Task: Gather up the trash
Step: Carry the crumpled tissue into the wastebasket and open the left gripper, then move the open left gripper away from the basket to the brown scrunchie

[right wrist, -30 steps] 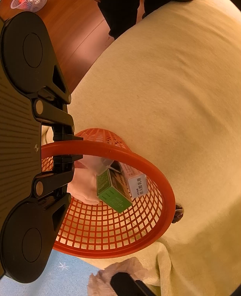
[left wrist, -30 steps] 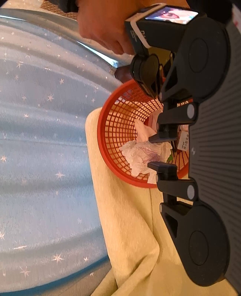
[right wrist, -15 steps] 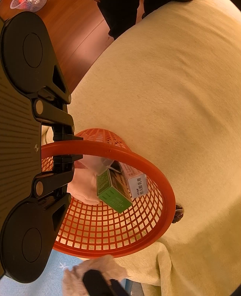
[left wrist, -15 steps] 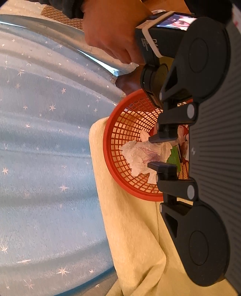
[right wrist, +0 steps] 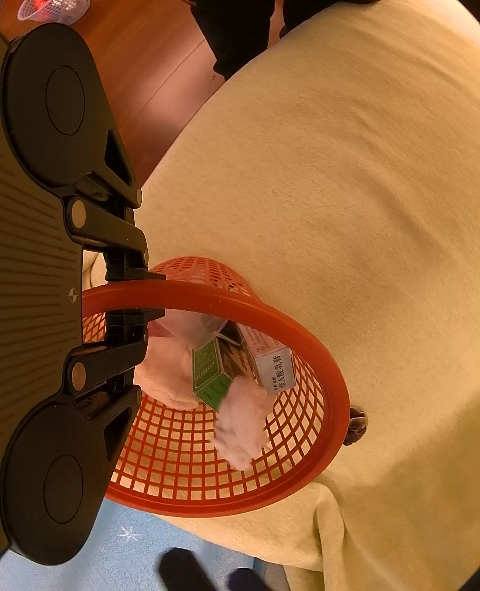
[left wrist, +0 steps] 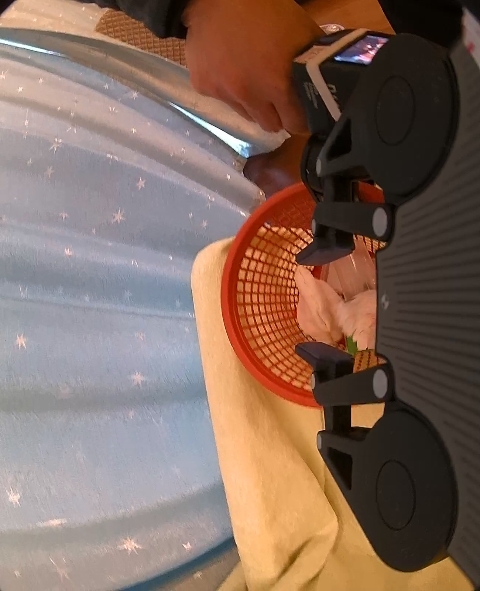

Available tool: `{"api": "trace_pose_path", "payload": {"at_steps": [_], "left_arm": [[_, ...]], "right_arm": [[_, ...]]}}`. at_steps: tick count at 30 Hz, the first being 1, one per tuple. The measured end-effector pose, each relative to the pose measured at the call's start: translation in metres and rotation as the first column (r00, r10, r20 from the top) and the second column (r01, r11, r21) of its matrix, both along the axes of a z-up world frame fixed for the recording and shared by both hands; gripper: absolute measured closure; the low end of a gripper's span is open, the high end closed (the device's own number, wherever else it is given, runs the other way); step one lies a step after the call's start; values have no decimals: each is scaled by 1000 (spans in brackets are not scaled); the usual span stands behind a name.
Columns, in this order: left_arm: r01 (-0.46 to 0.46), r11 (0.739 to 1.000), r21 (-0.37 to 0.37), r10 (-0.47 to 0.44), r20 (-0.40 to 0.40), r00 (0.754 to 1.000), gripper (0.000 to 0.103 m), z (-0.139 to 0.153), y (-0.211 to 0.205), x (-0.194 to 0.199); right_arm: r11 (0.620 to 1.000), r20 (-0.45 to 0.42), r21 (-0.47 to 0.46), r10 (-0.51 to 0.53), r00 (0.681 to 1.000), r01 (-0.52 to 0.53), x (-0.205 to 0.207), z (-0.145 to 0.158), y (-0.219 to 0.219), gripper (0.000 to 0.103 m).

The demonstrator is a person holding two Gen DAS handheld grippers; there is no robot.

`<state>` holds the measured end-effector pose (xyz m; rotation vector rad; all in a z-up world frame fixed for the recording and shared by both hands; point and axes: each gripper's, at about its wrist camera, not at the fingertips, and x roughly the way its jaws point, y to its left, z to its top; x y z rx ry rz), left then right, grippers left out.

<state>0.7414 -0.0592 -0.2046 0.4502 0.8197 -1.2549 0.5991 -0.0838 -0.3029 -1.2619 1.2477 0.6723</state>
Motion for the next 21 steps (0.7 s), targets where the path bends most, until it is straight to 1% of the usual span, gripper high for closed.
{"api": "trace_pose_path", "payload": {"at_steps": [13, 21], "left_arm": [[-87, 995, 44, 86, 13, 996, 63, -7, 30, 11], [-142, 987, 74, 139, 32, 990, 63, -12, 47, 19]], "right_arm": [[1000, 0, -1, 1, 1000, -1, -1, 0, 1, 97], [1000, 0, 0, 0, 1000, 0, -1, 0, 0, 96]]}}
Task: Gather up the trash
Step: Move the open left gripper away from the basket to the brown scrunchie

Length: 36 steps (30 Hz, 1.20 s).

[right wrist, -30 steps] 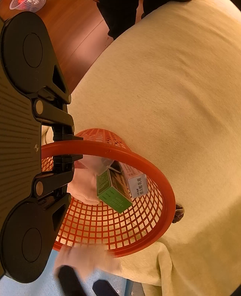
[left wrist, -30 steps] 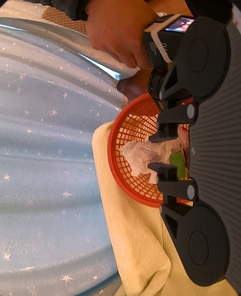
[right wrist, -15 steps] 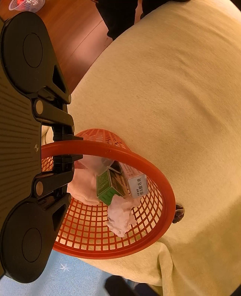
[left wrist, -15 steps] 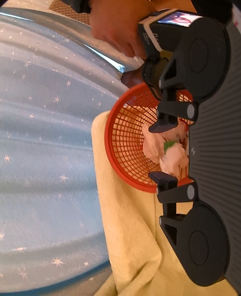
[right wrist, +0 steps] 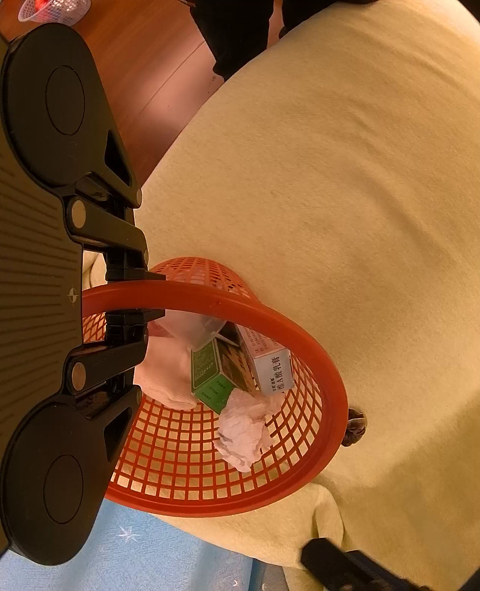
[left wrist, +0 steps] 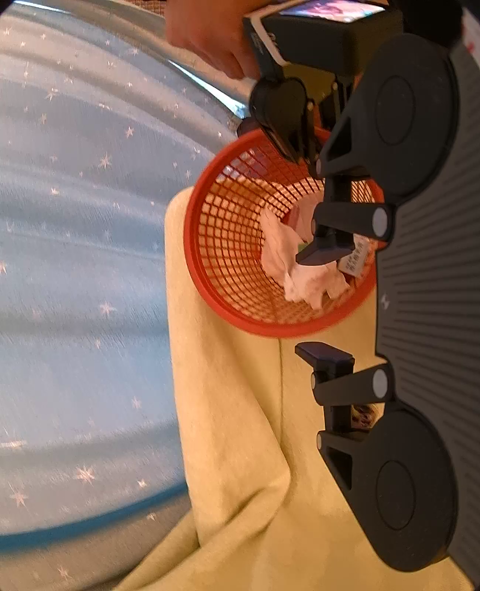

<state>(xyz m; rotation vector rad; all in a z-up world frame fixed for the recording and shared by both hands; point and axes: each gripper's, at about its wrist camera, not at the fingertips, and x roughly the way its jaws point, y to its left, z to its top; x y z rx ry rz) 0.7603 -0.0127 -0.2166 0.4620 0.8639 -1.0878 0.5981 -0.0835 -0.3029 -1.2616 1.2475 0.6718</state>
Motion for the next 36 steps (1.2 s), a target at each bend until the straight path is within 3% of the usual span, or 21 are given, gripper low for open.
{"api": "trace_pose_path", "payload": {"at_steps": [13, 36], "left_arm": [[-92, 994, 55, 91, 12, 996, 61, -14, 28, 20], [-213, 966, 145, 210, 34, 977, 36, -42, 45, 42]], "right_arm": [[1000, -2, -1, 1, 1000, -1, 0, 0, 1, 96], [1000, -4, -2, 0, 1000, 0, -1, 1, 1, 96]]}}
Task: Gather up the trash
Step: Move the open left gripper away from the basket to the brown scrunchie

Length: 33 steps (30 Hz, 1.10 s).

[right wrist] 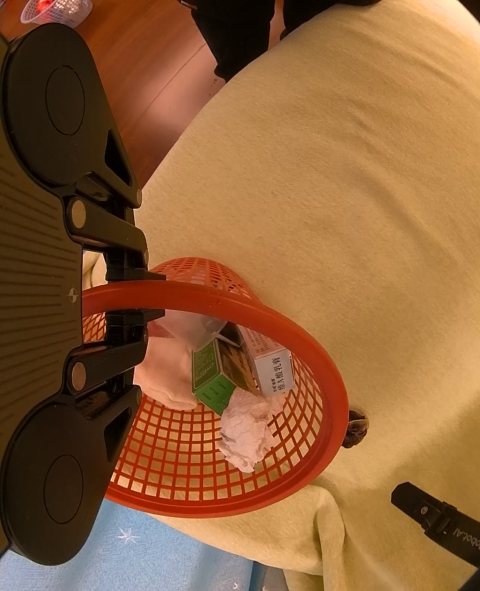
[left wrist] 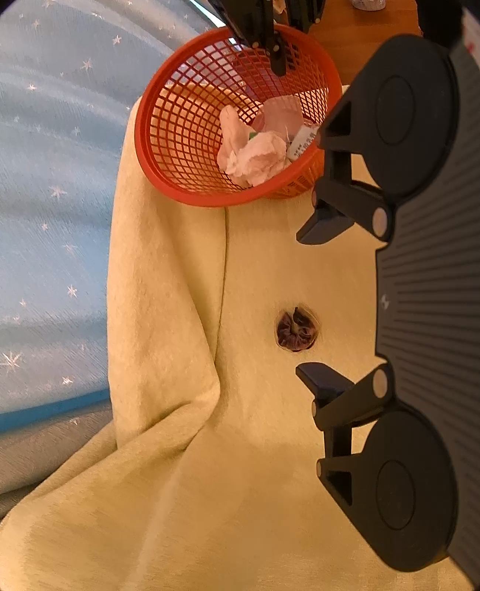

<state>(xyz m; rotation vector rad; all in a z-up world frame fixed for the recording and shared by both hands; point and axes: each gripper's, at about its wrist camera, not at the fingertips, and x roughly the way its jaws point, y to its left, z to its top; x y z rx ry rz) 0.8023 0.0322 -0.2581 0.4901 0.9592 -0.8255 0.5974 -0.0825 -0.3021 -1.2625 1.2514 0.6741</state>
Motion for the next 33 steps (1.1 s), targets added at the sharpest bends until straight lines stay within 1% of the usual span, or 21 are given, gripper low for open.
{"api": "trace_pose_path", "payload": {"at_steps": [6, 8, 18, 23, 33], "left_arm": [[-6, 1000, 19, 6, 3, 1000, 29, -6, 2, 2], [-8, 1000, 24, 8, 6, 1000, 24, -7, 2, 3], [5, 998, 60, -6, 19, 1000, 15, -21, -1, 8], [18, 997, 73, -20, 29, 999, 6, -30, -3, 11], [50, 992, 115, -56, 50, 997, 4, -49, -7, 19]], "right_arm": [[1000, -1, 0, -1, 1000, 1, 1, 0, 0, 96], [1000, -1, 1, 0, 1000, 0, 0, 0, 0, 96], [1000, -2, 2, -2, 1000, 2, 0, 0, 0, 96], [1000, -4, 4, -1, 1000, 1, -1, 1, 0, 96], [1000, -7, 7, -2, 1000, 2, 0, 1, -1, 96]]}}
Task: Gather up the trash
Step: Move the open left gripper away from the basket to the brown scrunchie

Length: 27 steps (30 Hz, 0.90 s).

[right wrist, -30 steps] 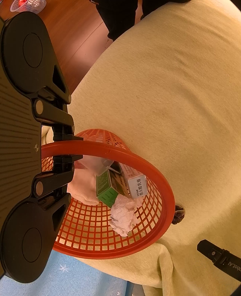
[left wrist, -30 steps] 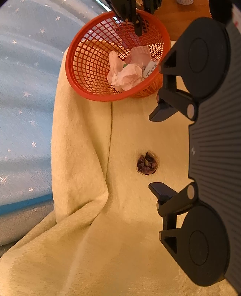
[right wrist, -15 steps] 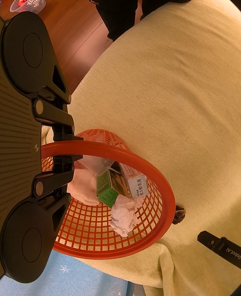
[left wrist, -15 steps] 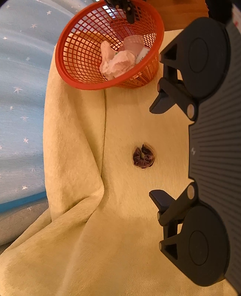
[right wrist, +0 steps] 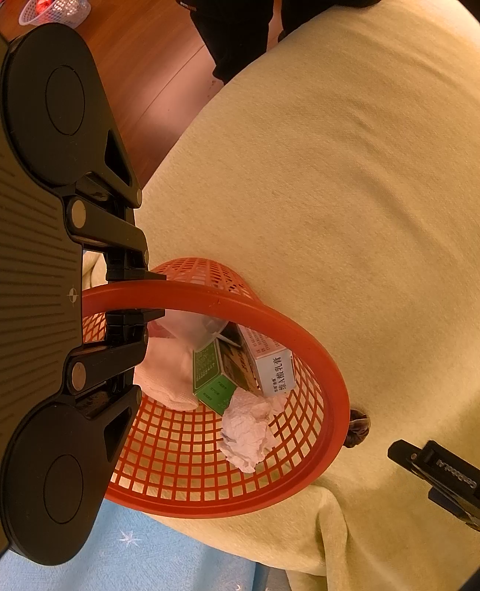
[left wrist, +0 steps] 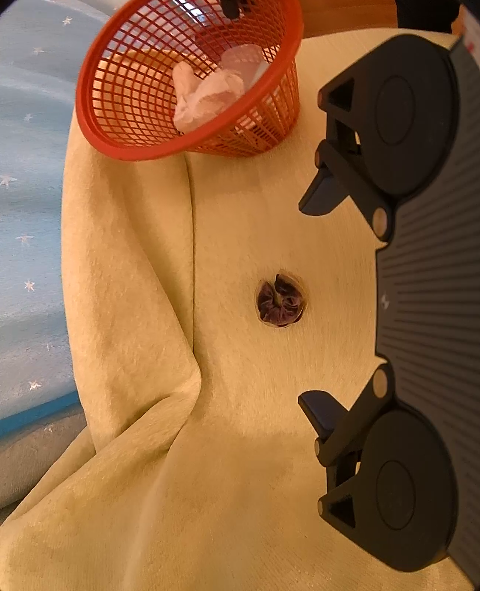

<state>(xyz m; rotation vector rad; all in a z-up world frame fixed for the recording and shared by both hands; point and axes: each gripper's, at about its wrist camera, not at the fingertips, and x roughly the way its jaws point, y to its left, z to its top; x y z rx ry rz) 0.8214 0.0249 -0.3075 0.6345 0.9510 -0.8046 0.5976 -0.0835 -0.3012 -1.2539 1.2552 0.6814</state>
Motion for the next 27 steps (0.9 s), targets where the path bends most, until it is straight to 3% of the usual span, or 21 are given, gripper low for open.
{"api": "trace_pose_path", "payload": {"at_steps": [27], "left_arm": [[146, 986, 77, -148, 12, 989, 5, -67, -23, 28]], "right_arm": [[1000, -12, 15, 8, 1000, -7, 1, 3, -1, 96]]}}
